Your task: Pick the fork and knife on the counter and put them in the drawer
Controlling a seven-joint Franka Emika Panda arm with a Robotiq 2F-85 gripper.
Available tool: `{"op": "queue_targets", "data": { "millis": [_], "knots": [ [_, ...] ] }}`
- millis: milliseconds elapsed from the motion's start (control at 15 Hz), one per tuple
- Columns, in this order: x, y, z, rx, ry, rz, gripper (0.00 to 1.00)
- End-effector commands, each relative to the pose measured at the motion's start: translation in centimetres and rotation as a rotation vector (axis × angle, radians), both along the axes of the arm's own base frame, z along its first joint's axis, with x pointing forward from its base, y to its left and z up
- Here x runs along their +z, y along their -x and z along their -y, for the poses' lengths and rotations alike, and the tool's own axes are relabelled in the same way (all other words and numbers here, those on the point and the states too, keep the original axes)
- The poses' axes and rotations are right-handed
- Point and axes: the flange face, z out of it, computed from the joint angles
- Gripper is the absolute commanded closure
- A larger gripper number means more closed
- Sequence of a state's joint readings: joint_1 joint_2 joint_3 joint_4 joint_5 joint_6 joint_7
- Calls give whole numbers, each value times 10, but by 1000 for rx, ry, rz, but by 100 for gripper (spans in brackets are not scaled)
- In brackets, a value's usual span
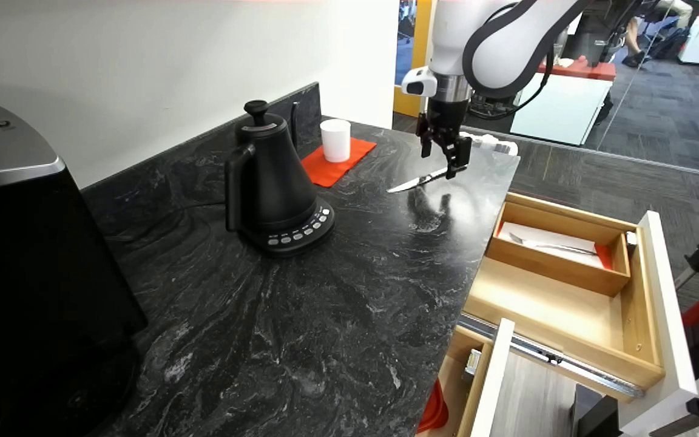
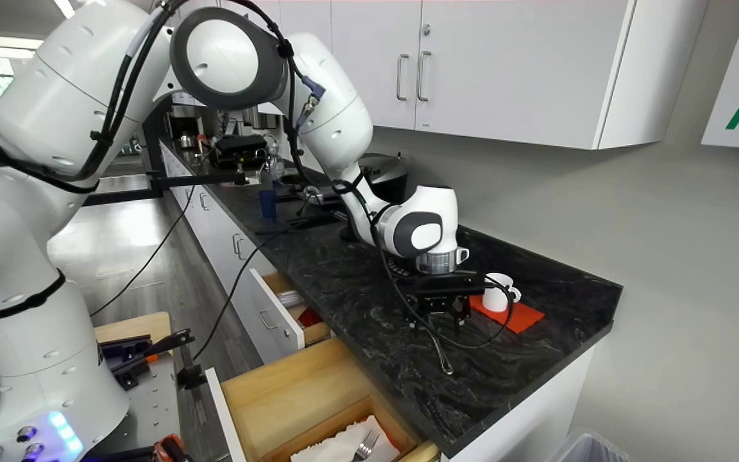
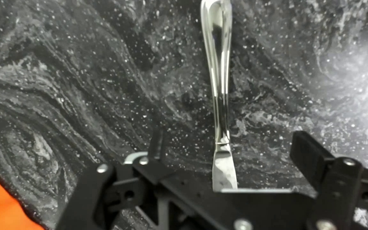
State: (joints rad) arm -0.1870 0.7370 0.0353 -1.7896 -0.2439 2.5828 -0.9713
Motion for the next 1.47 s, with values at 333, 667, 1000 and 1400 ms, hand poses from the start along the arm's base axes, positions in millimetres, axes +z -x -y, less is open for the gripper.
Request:
{"op": "queue_targets", "data": {
  "millis": [333,667,1000,1400],
  "knots": [
    [-23,-12,14,18,-45,-54,0],
    [-24,-15,17,21,-57,-69,26],
    [-17,-20,18,33,-52,-57,59],
    [-12,-21,18,30,-48,-48,95]
  ]
}}
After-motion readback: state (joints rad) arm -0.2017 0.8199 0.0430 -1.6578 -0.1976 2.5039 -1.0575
